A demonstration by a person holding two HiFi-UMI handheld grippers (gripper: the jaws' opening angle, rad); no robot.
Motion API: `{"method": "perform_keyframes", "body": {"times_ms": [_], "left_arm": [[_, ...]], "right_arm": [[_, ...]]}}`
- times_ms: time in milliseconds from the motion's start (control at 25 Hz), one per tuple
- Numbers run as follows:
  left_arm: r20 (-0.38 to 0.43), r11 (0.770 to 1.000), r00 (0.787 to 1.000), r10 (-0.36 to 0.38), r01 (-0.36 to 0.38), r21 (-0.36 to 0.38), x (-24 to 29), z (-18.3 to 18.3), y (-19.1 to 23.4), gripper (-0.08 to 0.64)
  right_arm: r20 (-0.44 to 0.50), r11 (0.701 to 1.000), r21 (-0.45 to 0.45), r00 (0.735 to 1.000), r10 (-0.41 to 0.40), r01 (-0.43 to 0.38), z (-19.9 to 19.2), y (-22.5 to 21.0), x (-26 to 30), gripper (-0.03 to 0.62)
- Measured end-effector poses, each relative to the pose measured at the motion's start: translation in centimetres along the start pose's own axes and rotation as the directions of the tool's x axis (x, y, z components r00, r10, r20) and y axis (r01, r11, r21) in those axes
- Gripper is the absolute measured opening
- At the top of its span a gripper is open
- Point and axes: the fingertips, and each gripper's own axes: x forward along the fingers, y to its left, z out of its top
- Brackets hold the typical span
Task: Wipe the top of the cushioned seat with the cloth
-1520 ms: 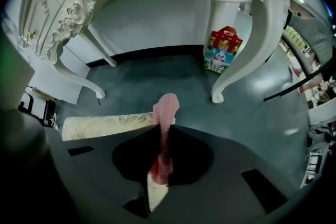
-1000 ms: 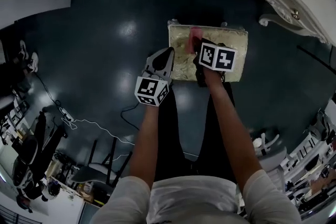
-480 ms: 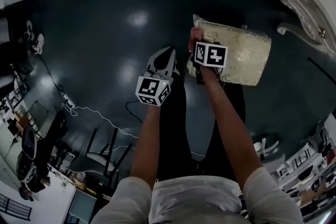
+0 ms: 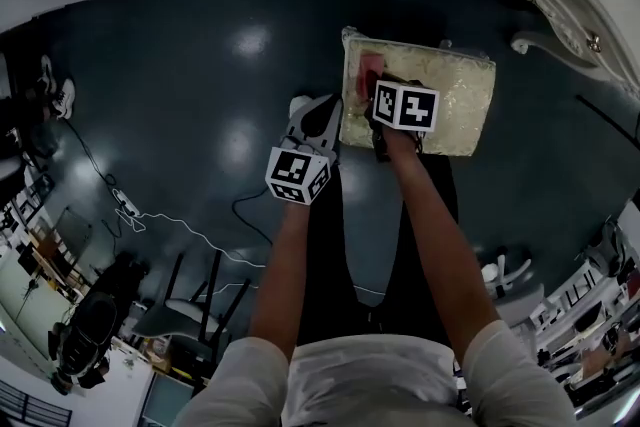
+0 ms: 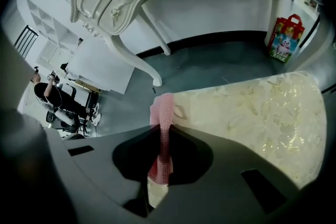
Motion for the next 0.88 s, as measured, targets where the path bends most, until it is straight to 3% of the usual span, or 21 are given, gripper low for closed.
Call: {"method": "perform_keyframes", "body": {"times_ms": [360, 880], "left_arm": [[-0.028, 0.996, 0.997, -0.070, 0.071, 0.045, 4.0, -0.1, -4.9, 0.012], [-0.069, 0.984, 0.985, -0.155, 0.160, 0.079, 9.2, -0.9, -11.9, 0.012]], "right_arm": [[0.041, 0.998, 0.067, 0.999, -0.001, -0.002, 0.5, -6.4, -3.4, 0.032], [0.085, 0.990, 0.121, 0.993, -0.085, 0.074, 0.8, -16.3, -8.9, 0.032]]}}
